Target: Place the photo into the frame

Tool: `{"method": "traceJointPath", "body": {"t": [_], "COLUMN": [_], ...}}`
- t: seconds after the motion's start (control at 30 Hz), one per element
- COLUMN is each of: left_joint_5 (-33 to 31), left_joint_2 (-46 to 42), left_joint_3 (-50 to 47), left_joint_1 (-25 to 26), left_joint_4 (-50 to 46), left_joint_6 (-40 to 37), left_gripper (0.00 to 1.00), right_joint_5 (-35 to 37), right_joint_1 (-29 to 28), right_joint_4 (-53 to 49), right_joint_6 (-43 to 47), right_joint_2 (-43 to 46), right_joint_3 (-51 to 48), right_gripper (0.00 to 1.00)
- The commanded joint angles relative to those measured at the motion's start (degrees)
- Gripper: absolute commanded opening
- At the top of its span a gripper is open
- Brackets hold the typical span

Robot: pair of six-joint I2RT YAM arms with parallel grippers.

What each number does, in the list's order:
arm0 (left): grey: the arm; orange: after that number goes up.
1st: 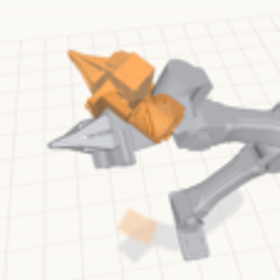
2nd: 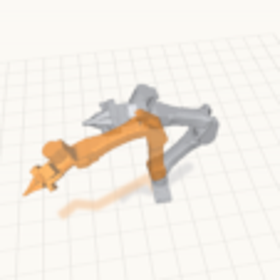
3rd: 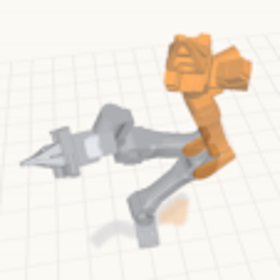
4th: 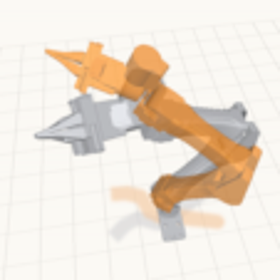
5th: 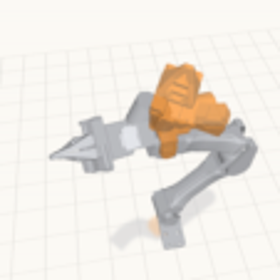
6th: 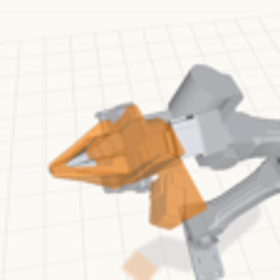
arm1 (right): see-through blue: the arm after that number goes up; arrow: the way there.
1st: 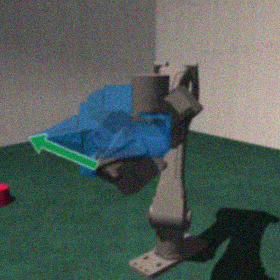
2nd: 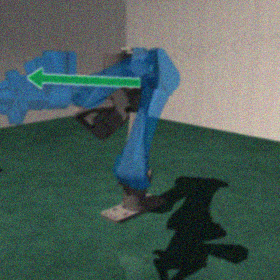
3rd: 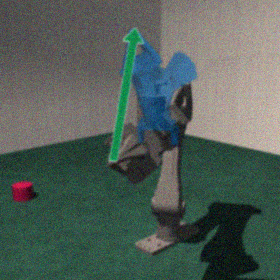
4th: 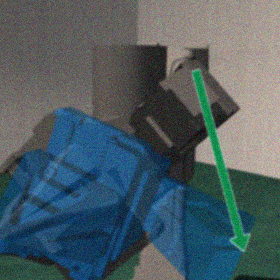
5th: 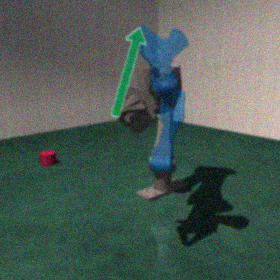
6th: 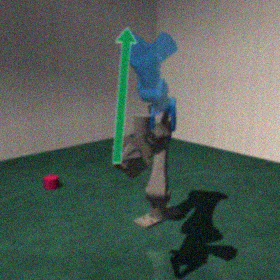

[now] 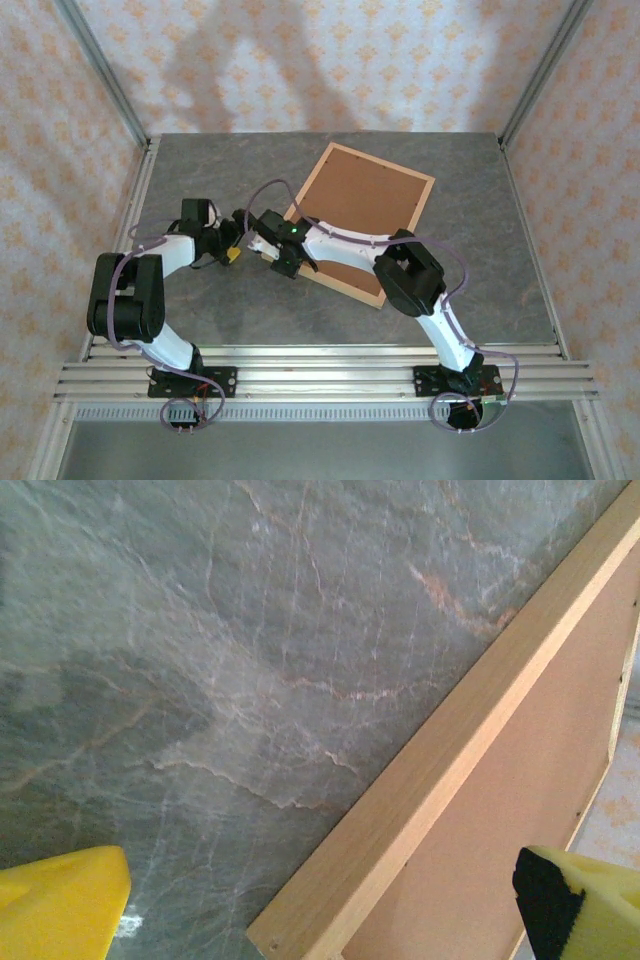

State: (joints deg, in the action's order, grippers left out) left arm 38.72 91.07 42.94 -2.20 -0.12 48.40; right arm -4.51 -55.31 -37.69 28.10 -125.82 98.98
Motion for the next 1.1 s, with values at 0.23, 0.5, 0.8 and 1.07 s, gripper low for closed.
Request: {"method": "traceJointPath", "body": {"t": [0.23, 0.5, 0.8, 1.07], "left_joint_5": [4.4, 5.5, 6.2, 5.8], "left_joint_2": [2.7, 4.1, 2.9, 3.0], "left_joint_3": [-1.9, -1.7, -1.5, -0.7], "left_joint_1": [3.6, 4.7, 4.8, 4.8], "left_joint_4": [9.3, 11.6, 6.5, 7.3], "left_joint_6": [4.9, 5.1, 2.3, 3.7], "left_gripper": [0.95, 0.93, 0.94, 0.94], "right_joint_5": [-6.3, -6.3, -6.8, -1.7], "right_joint_1": [0.9, 1.1, 1.0, 0.7], "right_joint_4": [-1.8, -1.5, -3.1, -0.2], "right_joint_6": [-2.9, -3.4, -3.5, -4.8], "right_joint_2": [5.3, 6.4, 10.1, 15.6], "right_joint_3": [-1.8, -3.6, -10.0, -20.2], "right_gripper": [0.00, 0.00, 0.00, 0.13]}}
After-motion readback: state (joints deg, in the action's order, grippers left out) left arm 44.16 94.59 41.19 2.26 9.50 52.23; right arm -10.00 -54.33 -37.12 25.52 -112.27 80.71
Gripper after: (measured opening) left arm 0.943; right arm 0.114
